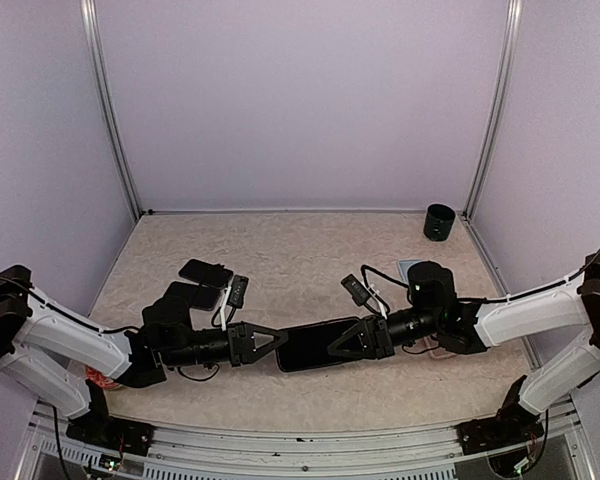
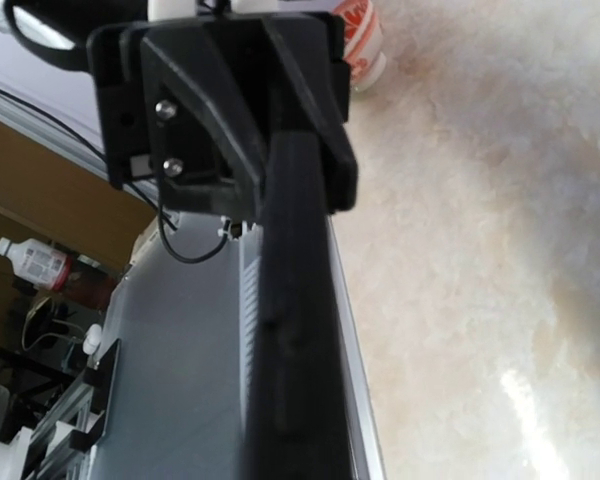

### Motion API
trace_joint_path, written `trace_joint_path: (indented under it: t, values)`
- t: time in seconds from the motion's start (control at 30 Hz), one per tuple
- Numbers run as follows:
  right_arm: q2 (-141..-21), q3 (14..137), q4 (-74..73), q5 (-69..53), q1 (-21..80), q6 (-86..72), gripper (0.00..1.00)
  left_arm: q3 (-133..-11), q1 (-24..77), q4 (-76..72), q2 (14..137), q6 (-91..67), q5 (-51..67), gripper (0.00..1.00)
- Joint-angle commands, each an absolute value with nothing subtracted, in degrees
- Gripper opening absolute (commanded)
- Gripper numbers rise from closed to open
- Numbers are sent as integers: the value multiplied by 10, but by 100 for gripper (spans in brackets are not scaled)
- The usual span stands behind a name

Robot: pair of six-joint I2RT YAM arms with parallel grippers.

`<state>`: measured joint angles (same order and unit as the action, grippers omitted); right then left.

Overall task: Put the phone into the phone case
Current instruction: Press the phone case with the phone inside.

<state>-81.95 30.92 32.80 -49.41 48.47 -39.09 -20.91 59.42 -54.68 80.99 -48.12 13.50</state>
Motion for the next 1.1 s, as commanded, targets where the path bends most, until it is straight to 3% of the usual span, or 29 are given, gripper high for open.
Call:
trace_joint_path:
  t: [0.0,0.07,0.67,1.07]
  values:
    - [-825,315,299,-482,484,-381,1,-227,591,-525,783,-451,110,10]
    - [-826,315,292,-480,485,-373,1,-226,590,-518,777,-445,105,0]
    - [-844,274,346,-518,481,-326,1,-170,559,-672,776,-536,205,1]
    - [-820,278,347,-506,480,-344,0,-189,574,-621,771,-514,196,43]
